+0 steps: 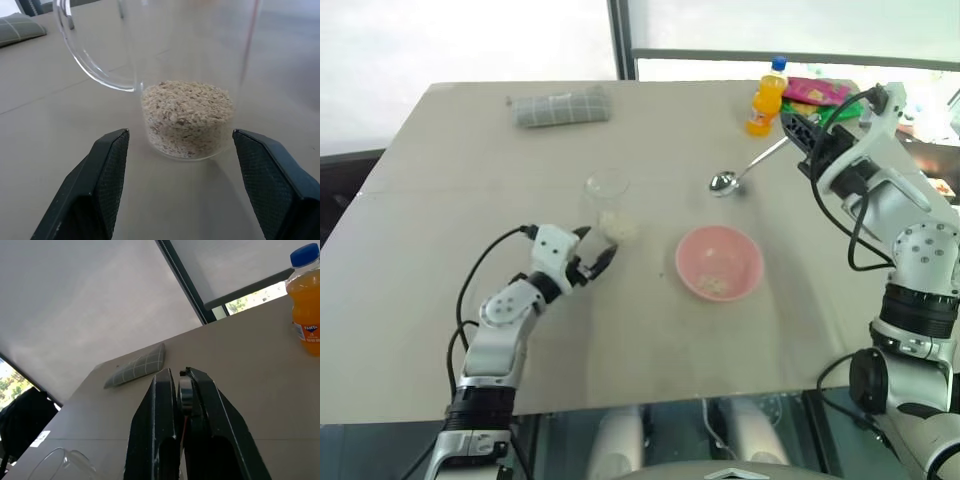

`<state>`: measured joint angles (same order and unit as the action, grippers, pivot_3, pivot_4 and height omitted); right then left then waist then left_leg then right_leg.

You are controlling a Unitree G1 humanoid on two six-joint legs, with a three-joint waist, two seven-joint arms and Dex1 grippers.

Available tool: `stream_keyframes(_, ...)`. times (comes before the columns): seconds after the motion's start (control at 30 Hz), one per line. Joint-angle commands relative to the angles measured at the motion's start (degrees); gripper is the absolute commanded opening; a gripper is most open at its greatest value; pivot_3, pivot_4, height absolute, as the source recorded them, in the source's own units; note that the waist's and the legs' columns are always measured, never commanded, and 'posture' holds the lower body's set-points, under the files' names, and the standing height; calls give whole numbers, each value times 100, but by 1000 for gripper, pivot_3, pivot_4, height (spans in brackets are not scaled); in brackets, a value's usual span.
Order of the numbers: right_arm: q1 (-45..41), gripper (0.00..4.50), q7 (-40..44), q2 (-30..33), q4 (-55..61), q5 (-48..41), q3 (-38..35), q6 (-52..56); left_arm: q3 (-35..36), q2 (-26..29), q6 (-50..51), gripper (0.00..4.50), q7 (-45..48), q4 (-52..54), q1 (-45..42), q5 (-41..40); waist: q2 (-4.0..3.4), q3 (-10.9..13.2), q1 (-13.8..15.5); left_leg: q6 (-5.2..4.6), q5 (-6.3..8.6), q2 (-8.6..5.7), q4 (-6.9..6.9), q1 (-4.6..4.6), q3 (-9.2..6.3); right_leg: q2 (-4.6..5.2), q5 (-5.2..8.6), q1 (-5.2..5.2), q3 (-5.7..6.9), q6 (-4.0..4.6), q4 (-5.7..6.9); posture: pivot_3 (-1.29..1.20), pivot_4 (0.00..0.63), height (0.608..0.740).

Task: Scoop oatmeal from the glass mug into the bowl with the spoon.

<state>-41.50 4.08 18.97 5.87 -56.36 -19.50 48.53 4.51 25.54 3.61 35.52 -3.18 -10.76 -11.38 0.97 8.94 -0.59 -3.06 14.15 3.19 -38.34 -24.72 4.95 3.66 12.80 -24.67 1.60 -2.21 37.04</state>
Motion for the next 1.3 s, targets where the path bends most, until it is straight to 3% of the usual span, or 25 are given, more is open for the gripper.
stream_keyframes(0.03, -39, 0, 48, -7, 188, -13, -77, -136, -65, -39, -114, 3394, 72, 106, -66, -23, 0, 0, 0, 0, 0, 0, 0, 0, 0, 0, 0, 0, 0, 0, 0, 0, 150, 740)
stream_keyframes(0.6, 5, 0, 30, -68, 256, 17, -97, -131, -457, -264, -319, 3394, 289, 57, -67, 16, 0, 0, 0, -1, 0, -2, -5, 1, 1, 0, 0, 0, -2, -1, 6, 0, 150, 740)
stream_keyframes(0.97, 66, 0, 27, -85, 292, 11, -104, -128, 510, -78, -151, 3394, -157, 519, 326, -445, -1, 0, -16, 0, 0, 2, -5, 2, 0, -1, 0, -1, -3, -1, 8, 0, 150, 740)
stream_keyframes(1.3, 5, 0, -1, -178, 268, 50, -77, -174, 464, 119, -715, 3394, -162, -1056, -834, 0, 0, -1, 7, -1, -1, -6, -20, 2, -4, -2, 0, 0, -2, -1, 27, 0, 150, 740)
